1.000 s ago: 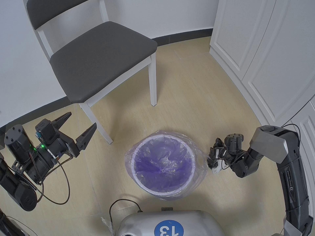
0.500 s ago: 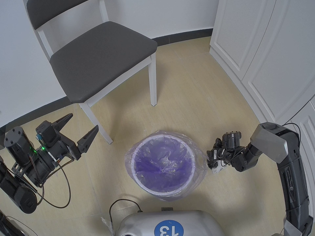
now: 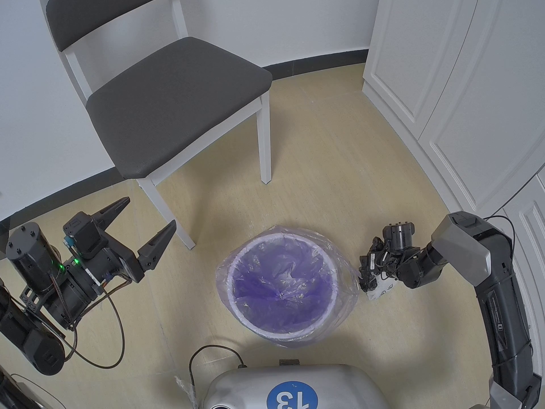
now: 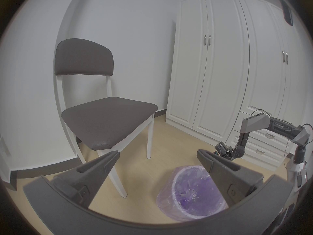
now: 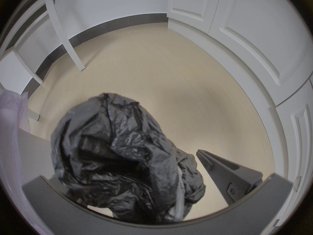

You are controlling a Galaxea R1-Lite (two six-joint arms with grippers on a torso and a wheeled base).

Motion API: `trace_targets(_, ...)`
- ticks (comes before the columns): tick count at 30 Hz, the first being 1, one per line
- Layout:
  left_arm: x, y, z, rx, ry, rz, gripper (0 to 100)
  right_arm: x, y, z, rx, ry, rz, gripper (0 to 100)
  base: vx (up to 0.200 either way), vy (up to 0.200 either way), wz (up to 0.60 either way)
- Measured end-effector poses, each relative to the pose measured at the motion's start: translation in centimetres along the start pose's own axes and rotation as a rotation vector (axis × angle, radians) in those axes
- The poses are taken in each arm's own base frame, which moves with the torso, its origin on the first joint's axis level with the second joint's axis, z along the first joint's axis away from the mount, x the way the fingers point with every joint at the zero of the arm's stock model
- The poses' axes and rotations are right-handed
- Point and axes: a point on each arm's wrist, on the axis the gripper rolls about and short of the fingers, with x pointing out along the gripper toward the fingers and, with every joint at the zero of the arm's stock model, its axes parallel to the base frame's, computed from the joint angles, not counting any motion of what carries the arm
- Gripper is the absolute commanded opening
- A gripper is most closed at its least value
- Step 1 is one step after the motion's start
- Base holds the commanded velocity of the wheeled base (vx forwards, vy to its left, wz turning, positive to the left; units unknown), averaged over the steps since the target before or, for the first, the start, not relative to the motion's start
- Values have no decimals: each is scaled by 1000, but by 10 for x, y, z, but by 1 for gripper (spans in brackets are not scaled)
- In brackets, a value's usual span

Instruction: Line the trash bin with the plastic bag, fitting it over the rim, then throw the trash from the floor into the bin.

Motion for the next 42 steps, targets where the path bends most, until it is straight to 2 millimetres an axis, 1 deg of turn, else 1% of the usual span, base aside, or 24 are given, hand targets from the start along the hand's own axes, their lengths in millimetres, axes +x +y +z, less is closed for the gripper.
trace_targets(9, 0, -1, -1, -2, 4, -3, 100, 1, 0, -2, -5, 4, 0, 100, 0, 0, 0)
trace_targets(10, 0, -1, -1, -2, 3, -4, 100, 1, 0, -2, -7, 5, 1, 0, 0, 0, 0)
trace_targets(36, 0, -7, -2, -6, 11, -28, 100, 1, 0, -3, -13, 3, -8, 0, 0, 0, 0)
trace_targets(42, -2, -10, -6, -12, 30, -43, 100, 0, 1, -6, -60, 5, -23, 0, 0, 0, 0)
